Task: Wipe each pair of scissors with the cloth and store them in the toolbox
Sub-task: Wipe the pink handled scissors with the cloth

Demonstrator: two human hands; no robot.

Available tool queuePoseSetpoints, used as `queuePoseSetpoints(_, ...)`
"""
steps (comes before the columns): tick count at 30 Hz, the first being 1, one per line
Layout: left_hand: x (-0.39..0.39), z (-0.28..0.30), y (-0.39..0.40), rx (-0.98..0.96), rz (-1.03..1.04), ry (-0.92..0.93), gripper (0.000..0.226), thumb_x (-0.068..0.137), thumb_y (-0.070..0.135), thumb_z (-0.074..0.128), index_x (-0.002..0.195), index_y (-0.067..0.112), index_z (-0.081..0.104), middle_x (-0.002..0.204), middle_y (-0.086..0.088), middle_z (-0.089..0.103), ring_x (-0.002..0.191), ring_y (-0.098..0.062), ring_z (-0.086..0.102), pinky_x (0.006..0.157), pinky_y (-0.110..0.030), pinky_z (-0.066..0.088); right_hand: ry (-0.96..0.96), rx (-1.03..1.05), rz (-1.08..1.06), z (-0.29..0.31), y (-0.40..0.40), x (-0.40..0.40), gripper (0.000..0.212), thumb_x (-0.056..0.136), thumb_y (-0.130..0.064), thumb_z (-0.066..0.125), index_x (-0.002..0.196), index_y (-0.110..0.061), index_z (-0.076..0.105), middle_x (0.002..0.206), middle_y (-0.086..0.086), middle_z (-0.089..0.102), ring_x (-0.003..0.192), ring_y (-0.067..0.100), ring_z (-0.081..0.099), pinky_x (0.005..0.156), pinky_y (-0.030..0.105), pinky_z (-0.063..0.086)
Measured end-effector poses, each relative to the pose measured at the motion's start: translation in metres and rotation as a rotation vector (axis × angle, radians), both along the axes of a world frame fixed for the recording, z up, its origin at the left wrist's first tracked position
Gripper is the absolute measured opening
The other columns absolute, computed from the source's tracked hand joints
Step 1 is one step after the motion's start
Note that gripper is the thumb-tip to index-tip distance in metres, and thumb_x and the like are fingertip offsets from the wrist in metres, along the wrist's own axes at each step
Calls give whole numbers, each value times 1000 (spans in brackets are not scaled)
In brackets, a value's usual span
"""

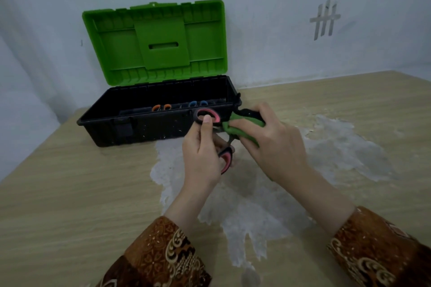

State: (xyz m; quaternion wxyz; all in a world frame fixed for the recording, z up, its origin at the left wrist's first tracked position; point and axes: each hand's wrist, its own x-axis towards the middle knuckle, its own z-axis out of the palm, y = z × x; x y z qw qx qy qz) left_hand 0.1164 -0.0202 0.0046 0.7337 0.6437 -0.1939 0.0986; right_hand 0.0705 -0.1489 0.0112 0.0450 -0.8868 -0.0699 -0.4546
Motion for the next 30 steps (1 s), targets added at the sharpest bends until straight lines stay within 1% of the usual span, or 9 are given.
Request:
queuePoseSetpoints(5, -1, -3, 0, 29, 32, -45, 33, 104, 33, 36, 86, 19, 60, 67, 4, 57, 59, -16, 54, 53, -36, 43, 6, -121, 42, -5, 5, -3, 12, 93, -24, 60, 98, -24, 71, 98, 8, 61, 52, 21, 54, 37, 31, 43)
queuePoseSetpoints(8, 0, 0, 0, 19, 38, -42, 33, 104, 31, 36, 84, 18, 59, 66, -6, 54, 59, -25, 52, 53, -45, 45, 33, -32, 8, -5, 3, 0, 14, 90, -23, 60, 99, -26, 70, 100, 8, 60, 52, 23, 54, 38, 32, 45)
queuePoseSetpoints(12, -4, 1, -1, 16, 57, -53, 34, 104, 30, 35, 80, 17, 54, 61, -13, 47, 53, -25, 45, 47, -32, 38, 6, 58, 1, -3, 3, 0, 19, 92, -30, 55, 103, -26, 71, 104, 9, 60, 58, 24, 59, 41, 31, 49)
queuePoseSetpoints(15, -2, -1, 0, 19, 49, -100, 34, 104, 33, 35, 84, 17, 57, 67, -10, 53, 60, -29, 53, 56, -46, 47, -27, 33, 53, -4, 11, -1, 21, 94, -32, 54, 105, -25, 71, 101, 9, 60, 60, 23, 60, 41, 33, 49)
queuePoseSetpoints(19, -3, -4, 0, 64, 77, -175, 30, 103, 30, 35, 83, 21, 55, 60, 12, 54, 53, -12, 52, 47, -40, 45, -25, 35, 66, -4, 16, -1, 19, 93, -29, 58, 105, -23, 70, 100, 9, 60, 59, 22, 60, 41, 34, 49)
queuePoseSetpoints(21, -4, -3, -1, 74, 78, -187, 29, 103, 30, 35, 83, 21, 55, 60, 10, 54, 51, -15, 53, 45, -41, 45, -29, 16, 81, -6, 16, -2, 20, 94, -29, 56, 105, -23, 71, 100, 9, 61, 60, 22, 60, 42, 33, 50)
queuePoseSetpoints(24, -2, -1, 2, 56, 88, -177, 30, 104, 31, 36, 84, 22, 57, 63, -1, 55, 56, -21, 53, 52, -43, 45, 5, 29, 28, -4, 7, -1, 20, 93, -31, 56, 104, -26, 71, 102, 8, 61, 58, 22, 60, 41, 29, 47)
queuePoseSetpoints(27, -3, 2, 2, 17, 55, -124, 30, 104, 26, 36, 83, 18, 55, 58, -9, 48, 53, -23, 46, 48, -33, 39, 24, 73, -55, -1, -3, -2, 20, 90, -27, 58, 105, -26, 71, 101, 9, 60, 54, 24, 57, 41, 25, 43)
queuePoseSetpoints(30, 0, 0, 3, 2, 40, -92, 30, 104, 29, 36, 87, 19, 59, 67, -10, 57, 60, -24, 54, 55, -31, 45, -11, 1, 42, -5, 5, -5, 22, 91, -25, 54, 103, -24, 73, 99, 10, 61, 55, 23, 57, 39, 30, 46)
